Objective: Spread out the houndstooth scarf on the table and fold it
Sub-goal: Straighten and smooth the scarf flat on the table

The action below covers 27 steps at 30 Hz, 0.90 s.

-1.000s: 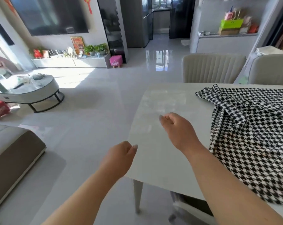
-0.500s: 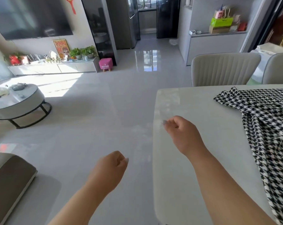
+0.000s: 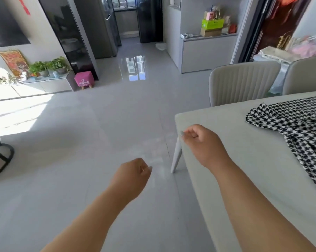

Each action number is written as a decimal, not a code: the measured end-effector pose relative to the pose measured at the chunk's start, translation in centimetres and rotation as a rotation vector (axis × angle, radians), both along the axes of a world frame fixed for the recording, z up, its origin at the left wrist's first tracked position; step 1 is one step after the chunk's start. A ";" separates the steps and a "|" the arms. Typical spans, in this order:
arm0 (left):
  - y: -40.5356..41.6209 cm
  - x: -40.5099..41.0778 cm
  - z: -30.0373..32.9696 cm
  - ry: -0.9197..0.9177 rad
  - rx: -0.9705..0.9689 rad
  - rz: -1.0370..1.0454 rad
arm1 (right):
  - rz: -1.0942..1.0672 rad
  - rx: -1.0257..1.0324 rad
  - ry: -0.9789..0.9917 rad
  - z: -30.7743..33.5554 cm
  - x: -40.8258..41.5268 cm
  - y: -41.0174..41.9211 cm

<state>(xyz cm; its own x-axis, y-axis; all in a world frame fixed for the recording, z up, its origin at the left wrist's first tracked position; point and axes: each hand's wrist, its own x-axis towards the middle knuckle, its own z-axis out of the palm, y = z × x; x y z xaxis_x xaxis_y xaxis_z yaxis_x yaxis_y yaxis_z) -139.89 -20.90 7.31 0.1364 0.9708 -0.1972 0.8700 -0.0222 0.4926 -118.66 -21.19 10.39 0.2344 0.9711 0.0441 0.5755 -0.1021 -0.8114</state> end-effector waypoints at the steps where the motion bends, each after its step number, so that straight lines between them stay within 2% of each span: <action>1: 1.6 -0.7 0.2 -0.003 0.014 -0.026 | -0.022 0.006 -0.008 0.1 -0.8 1.0; 8: 13.3 -5.7 1.6 -0.020 0.035 -0.200 | -0.225 0.053 -0.002 1.7 -5.6 7.4; 14: 21.3 -5.8 2.4 -0.079 0.021 -0.320 | -0.347 0.038 0.002 2.1 -6.9 11.6; 20: 29.8 -0.4 2.1 -0.077 0.008 -0.455 | -0.483 0.042 0.010 1.7 -3.7 17.4; 27: 41.5 9.8 2.7 -0.079 0.048 -0.568 | -0.610 0.104 0.015 2.5 4.6 27.4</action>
